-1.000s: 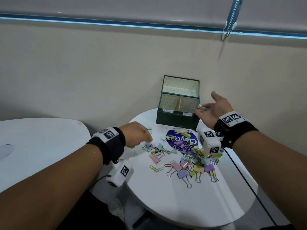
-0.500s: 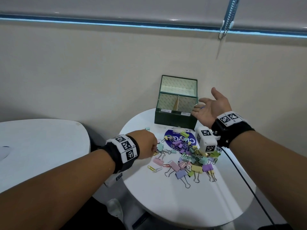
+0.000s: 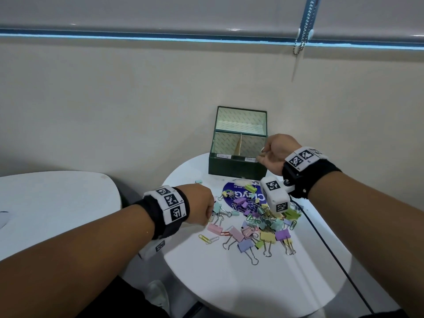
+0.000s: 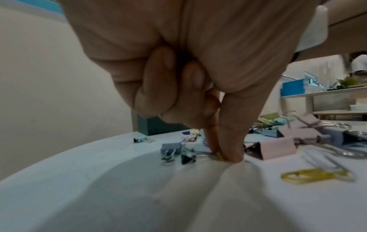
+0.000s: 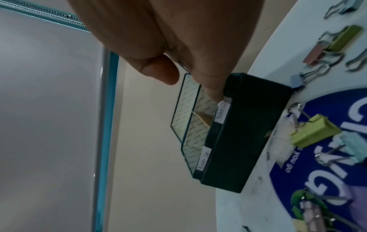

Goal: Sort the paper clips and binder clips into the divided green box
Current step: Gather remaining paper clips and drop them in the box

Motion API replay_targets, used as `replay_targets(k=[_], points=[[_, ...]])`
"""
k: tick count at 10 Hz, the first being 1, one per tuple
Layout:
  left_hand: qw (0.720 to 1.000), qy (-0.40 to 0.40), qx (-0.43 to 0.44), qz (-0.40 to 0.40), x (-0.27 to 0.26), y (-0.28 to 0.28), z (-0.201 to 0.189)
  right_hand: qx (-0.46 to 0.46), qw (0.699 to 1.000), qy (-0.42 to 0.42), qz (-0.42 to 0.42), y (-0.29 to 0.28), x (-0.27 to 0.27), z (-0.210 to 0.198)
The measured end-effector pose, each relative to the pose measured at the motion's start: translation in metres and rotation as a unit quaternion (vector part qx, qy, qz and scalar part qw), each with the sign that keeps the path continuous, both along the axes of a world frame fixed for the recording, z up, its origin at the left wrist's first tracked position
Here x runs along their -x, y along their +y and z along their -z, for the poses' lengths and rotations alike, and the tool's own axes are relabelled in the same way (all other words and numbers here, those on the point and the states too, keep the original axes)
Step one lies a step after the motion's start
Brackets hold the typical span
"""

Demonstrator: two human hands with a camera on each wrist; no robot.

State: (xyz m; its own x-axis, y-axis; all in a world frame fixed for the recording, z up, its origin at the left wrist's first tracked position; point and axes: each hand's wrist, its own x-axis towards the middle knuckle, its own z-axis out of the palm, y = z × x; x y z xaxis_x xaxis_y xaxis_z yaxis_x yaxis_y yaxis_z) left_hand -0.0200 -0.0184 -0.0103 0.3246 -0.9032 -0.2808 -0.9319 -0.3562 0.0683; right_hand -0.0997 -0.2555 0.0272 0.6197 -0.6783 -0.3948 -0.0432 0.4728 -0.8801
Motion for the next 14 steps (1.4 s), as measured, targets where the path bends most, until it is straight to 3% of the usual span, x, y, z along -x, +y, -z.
replay_targets(k=[1,4,5,6,7,8,9,10,11,12,13,14], points=[[1.000,0.000,-0.028,0.009,0.003,-0.001,-0.003,-0.006,1.000,0.022,-0.007,0.000,-0.015,-0.006],[0.993,0.105,0.044,-0.042,-0.016,-0.004,-0.012,0.176,0.981,0.069,0.030,0.005,-0.010,-0.001],[0.985,0.143,0.074,-0.065,-0.022,-0.005,-0.020,0.226,0.965,0.129,0.022,0.005,-0.002,-0.005],[0.957,0.232,0.111,-0.133,-0.031,-0.017,-0.030,0.275,0.937,0.214,-0.016,0.003,0.005,-0.004],[0.880,0.384,0.166,-0.225,-0.038,-0.040,-0.036,0.273,0.927,0.255,-0.041,0.007,0.014,-0.002],[0.799,0.478,0.237,-0.277,-0.036,-0.066,-0.042,0.322,0.911,0.239,-0.093,0.009,0.025,-0.003],[0.770,0.501,0.273,-0.287,-0.030,-0.096,-0.045,0.327,0.923,0.191,-0.068,0.007,0.029,-0.005],[0.749,0.516,0.290,-0.298,-0.022,-0.121,-0.046,0.398,0.887,0.230,-0.053,0.001,0.029,0.002],[0.730,0.529,0.302,-0.311,-0.012,-0.138,-0.048,0.486,0.826,0.278,-0.064,-0.005,0.029,0.011],[0.672,0.584,0.316,-0.327,-0.008,-0.152,-0.050,0.499,0.822,0.272,-0.040,-0.012,0.027,0.018],[0.582,0.662,0.324,-0.343,-0.008,-0.159,-0.053,0.459,0.861,0.220,-0.005,-0.016,0.021,0.025],[0.557,0.695,0.314,-0.330,-0.008,-0.157,-0.053,0.411,0.897,0.163,-0.008,-0.016,0.022,0.029]])
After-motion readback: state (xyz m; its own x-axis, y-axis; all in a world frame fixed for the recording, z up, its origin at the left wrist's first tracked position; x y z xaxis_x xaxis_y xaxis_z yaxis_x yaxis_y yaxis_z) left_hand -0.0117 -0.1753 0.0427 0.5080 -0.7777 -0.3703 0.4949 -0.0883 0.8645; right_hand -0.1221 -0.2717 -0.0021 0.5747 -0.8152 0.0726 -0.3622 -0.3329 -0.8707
